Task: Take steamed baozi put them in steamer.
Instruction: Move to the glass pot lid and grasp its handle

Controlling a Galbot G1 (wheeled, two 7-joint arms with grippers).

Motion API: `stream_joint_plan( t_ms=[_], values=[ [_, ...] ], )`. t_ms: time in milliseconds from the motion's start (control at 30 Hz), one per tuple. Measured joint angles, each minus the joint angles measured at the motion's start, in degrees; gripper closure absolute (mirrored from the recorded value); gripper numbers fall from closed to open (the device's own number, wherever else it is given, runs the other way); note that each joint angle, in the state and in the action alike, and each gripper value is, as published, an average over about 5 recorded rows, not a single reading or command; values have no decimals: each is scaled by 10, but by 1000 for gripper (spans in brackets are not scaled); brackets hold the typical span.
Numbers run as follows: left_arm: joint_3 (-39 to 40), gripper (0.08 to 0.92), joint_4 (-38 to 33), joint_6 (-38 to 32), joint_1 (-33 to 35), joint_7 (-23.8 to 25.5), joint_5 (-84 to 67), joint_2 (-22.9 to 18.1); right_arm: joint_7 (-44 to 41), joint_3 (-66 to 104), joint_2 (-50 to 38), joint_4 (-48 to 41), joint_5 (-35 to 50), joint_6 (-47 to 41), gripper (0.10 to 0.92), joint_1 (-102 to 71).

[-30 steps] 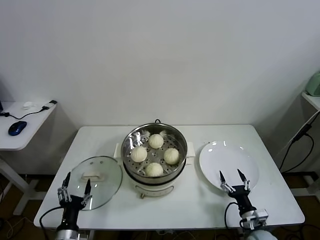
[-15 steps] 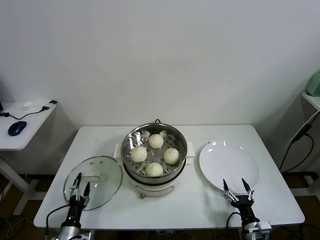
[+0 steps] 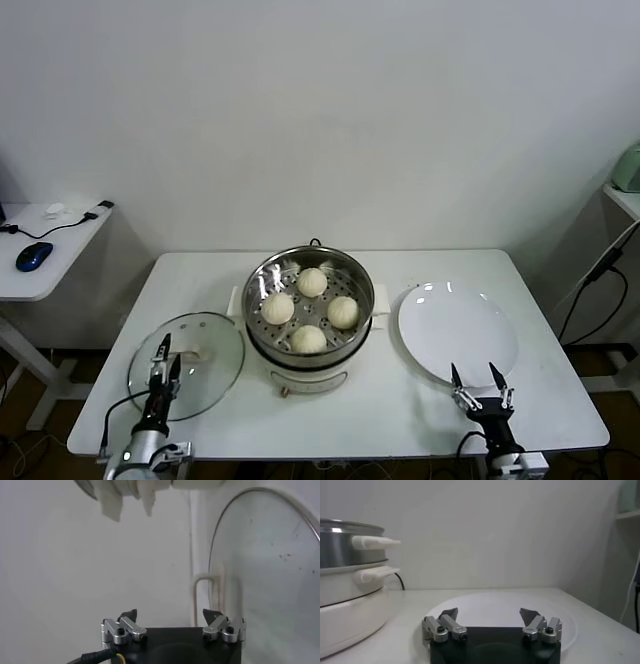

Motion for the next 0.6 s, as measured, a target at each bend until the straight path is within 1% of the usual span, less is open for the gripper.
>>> stream_joint_plan(
  t_ms=[133,233,333,600],
  values=[
    [2,177,14,6,-13,2,6,-2,0,1,3,0,-2,0,203,0],
    [4,199,20,12,-19,4,10,-5,0,1,6,-1,-5,0,203,0],
    [5,268,26,17,-22,7,12,-6,0,1,8,-1,-8,0,203,-1],
    [5,502,39,28,-30,9,6,-6,-1,0,13,-2,-16,0,203,-3]
  ],
)
